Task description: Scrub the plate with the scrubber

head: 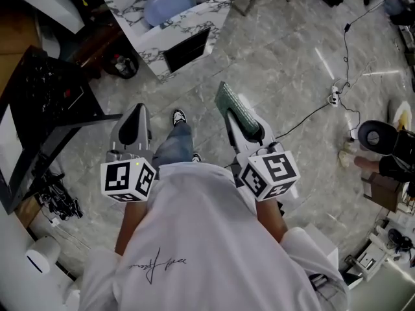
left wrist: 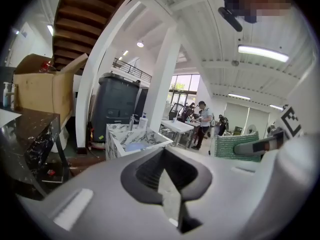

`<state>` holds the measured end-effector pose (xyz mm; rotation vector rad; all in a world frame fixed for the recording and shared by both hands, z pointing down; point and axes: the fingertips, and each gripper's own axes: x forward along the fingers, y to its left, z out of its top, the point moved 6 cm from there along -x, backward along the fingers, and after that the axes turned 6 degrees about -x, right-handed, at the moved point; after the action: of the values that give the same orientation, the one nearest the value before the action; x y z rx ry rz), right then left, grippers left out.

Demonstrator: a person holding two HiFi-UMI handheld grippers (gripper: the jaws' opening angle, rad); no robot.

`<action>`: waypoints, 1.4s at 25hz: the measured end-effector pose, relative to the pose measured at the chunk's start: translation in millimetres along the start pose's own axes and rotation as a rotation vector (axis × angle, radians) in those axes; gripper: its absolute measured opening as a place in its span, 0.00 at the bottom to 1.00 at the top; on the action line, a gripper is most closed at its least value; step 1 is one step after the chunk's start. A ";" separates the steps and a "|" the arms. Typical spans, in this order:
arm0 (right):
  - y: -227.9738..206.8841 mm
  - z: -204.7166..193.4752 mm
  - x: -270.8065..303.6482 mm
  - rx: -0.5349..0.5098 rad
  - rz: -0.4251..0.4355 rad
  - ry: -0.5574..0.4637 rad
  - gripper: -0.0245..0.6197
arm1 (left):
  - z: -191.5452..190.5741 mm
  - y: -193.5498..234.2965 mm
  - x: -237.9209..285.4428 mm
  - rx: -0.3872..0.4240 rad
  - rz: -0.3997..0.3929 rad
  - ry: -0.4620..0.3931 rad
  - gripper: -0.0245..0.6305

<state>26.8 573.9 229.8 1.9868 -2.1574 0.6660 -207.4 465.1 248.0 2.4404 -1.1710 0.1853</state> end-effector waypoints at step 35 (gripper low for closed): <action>-124.1 161.4 306.5 -0.049 0.135 0.046 0.12 | 124.2 103.8 271.0 -0.026 0.077 -0.002 0.12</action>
<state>141.6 224.4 232.6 1.7964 -2.2728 0.6642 -122.8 161.0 249.5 2.3749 -1.2620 0.1894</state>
